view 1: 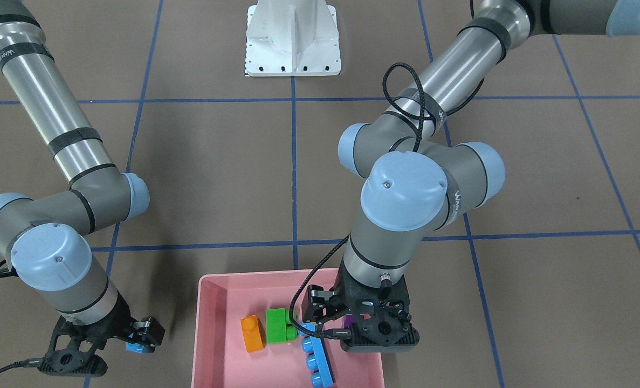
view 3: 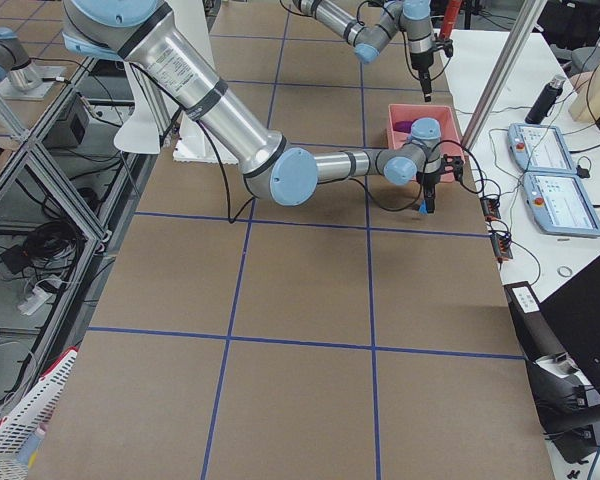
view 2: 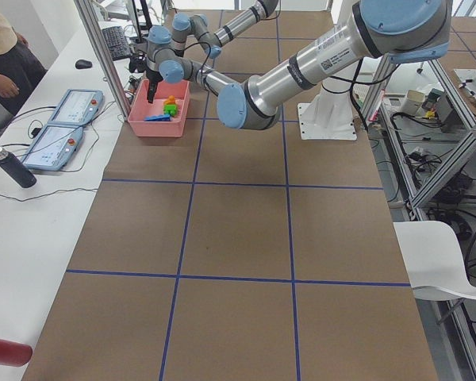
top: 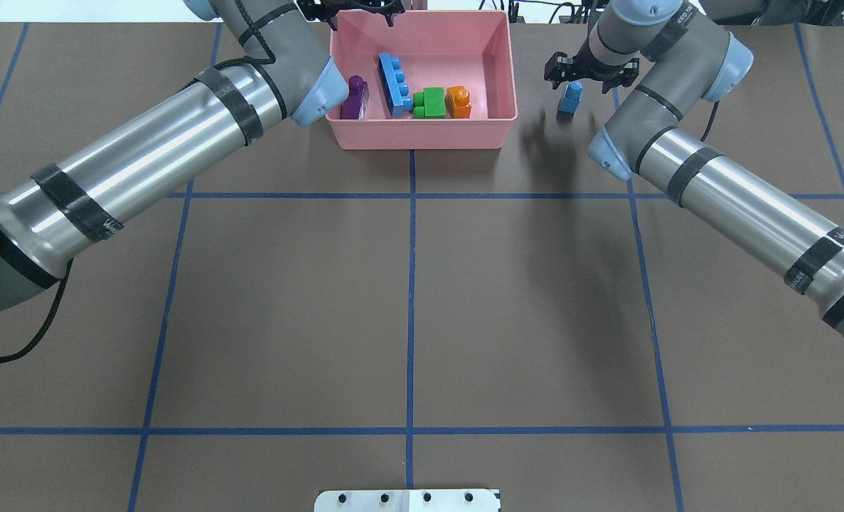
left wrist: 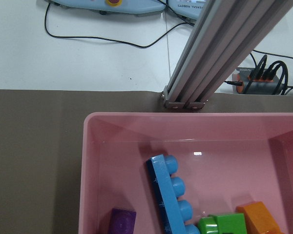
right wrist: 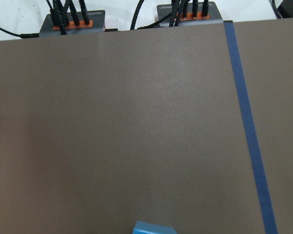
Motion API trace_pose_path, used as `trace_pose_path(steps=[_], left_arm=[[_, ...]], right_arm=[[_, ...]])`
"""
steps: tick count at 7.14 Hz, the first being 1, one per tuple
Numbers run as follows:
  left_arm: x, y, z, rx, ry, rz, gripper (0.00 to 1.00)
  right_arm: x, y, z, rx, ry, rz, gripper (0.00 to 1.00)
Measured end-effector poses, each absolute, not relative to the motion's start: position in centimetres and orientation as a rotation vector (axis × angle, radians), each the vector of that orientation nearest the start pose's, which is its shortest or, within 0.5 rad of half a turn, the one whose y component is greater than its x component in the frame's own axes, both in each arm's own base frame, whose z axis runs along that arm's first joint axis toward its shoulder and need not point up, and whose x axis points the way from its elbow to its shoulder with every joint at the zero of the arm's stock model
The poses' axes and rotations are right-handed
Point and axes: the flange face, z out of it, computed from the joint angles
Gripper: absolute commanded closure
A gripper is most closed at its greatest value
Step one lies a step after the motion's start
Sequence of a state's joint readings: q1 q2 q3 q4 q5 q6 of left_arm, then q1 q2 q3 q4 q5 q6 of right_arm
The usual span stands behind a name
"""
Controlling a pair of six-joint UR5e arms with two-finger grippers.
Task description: Put all blocks into box
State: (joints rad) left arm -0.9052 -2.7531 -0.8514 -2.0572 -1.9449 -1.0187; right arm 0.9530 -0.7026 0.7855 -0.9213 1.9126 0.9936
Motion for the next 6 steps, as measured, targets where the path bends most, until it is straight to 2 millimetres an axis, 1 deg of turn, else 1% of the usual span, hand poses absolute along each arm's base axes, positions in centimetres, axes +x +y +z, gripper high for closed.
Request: trace_pose_path(steps=[1,2,3,4,6], left_arm=[[46.4,-74.5,11.2,0.362,0.936,-0.149,0.00],[46.3,-74.1,10.6,0.355,0.933,-0.150,0.00],[46.3,-73.9,10.4,0.350,0.930,-0.148,0.00],[46.4,-73.8,10.4,0.348,0.927,-0.145,0.00],[46.5,-73.7,10.4,0.348,0.926,-0.143,0.00]], right_arm=[[-41.7,-75.1,41.2,0.266,-0.752,0.235,0.17],[-42.1,-75.1,41.3,0.262,-0.750,0.237,0.41],[-42.5,-75.3,41.1,0.259,-0.747,0.239,0.53],[-42.7,-75.5,41.2,0.254,-0.742,0.240,1.00],[-43.1,-75.4,41.3,0.251,-0.738,0.238,1.00]])
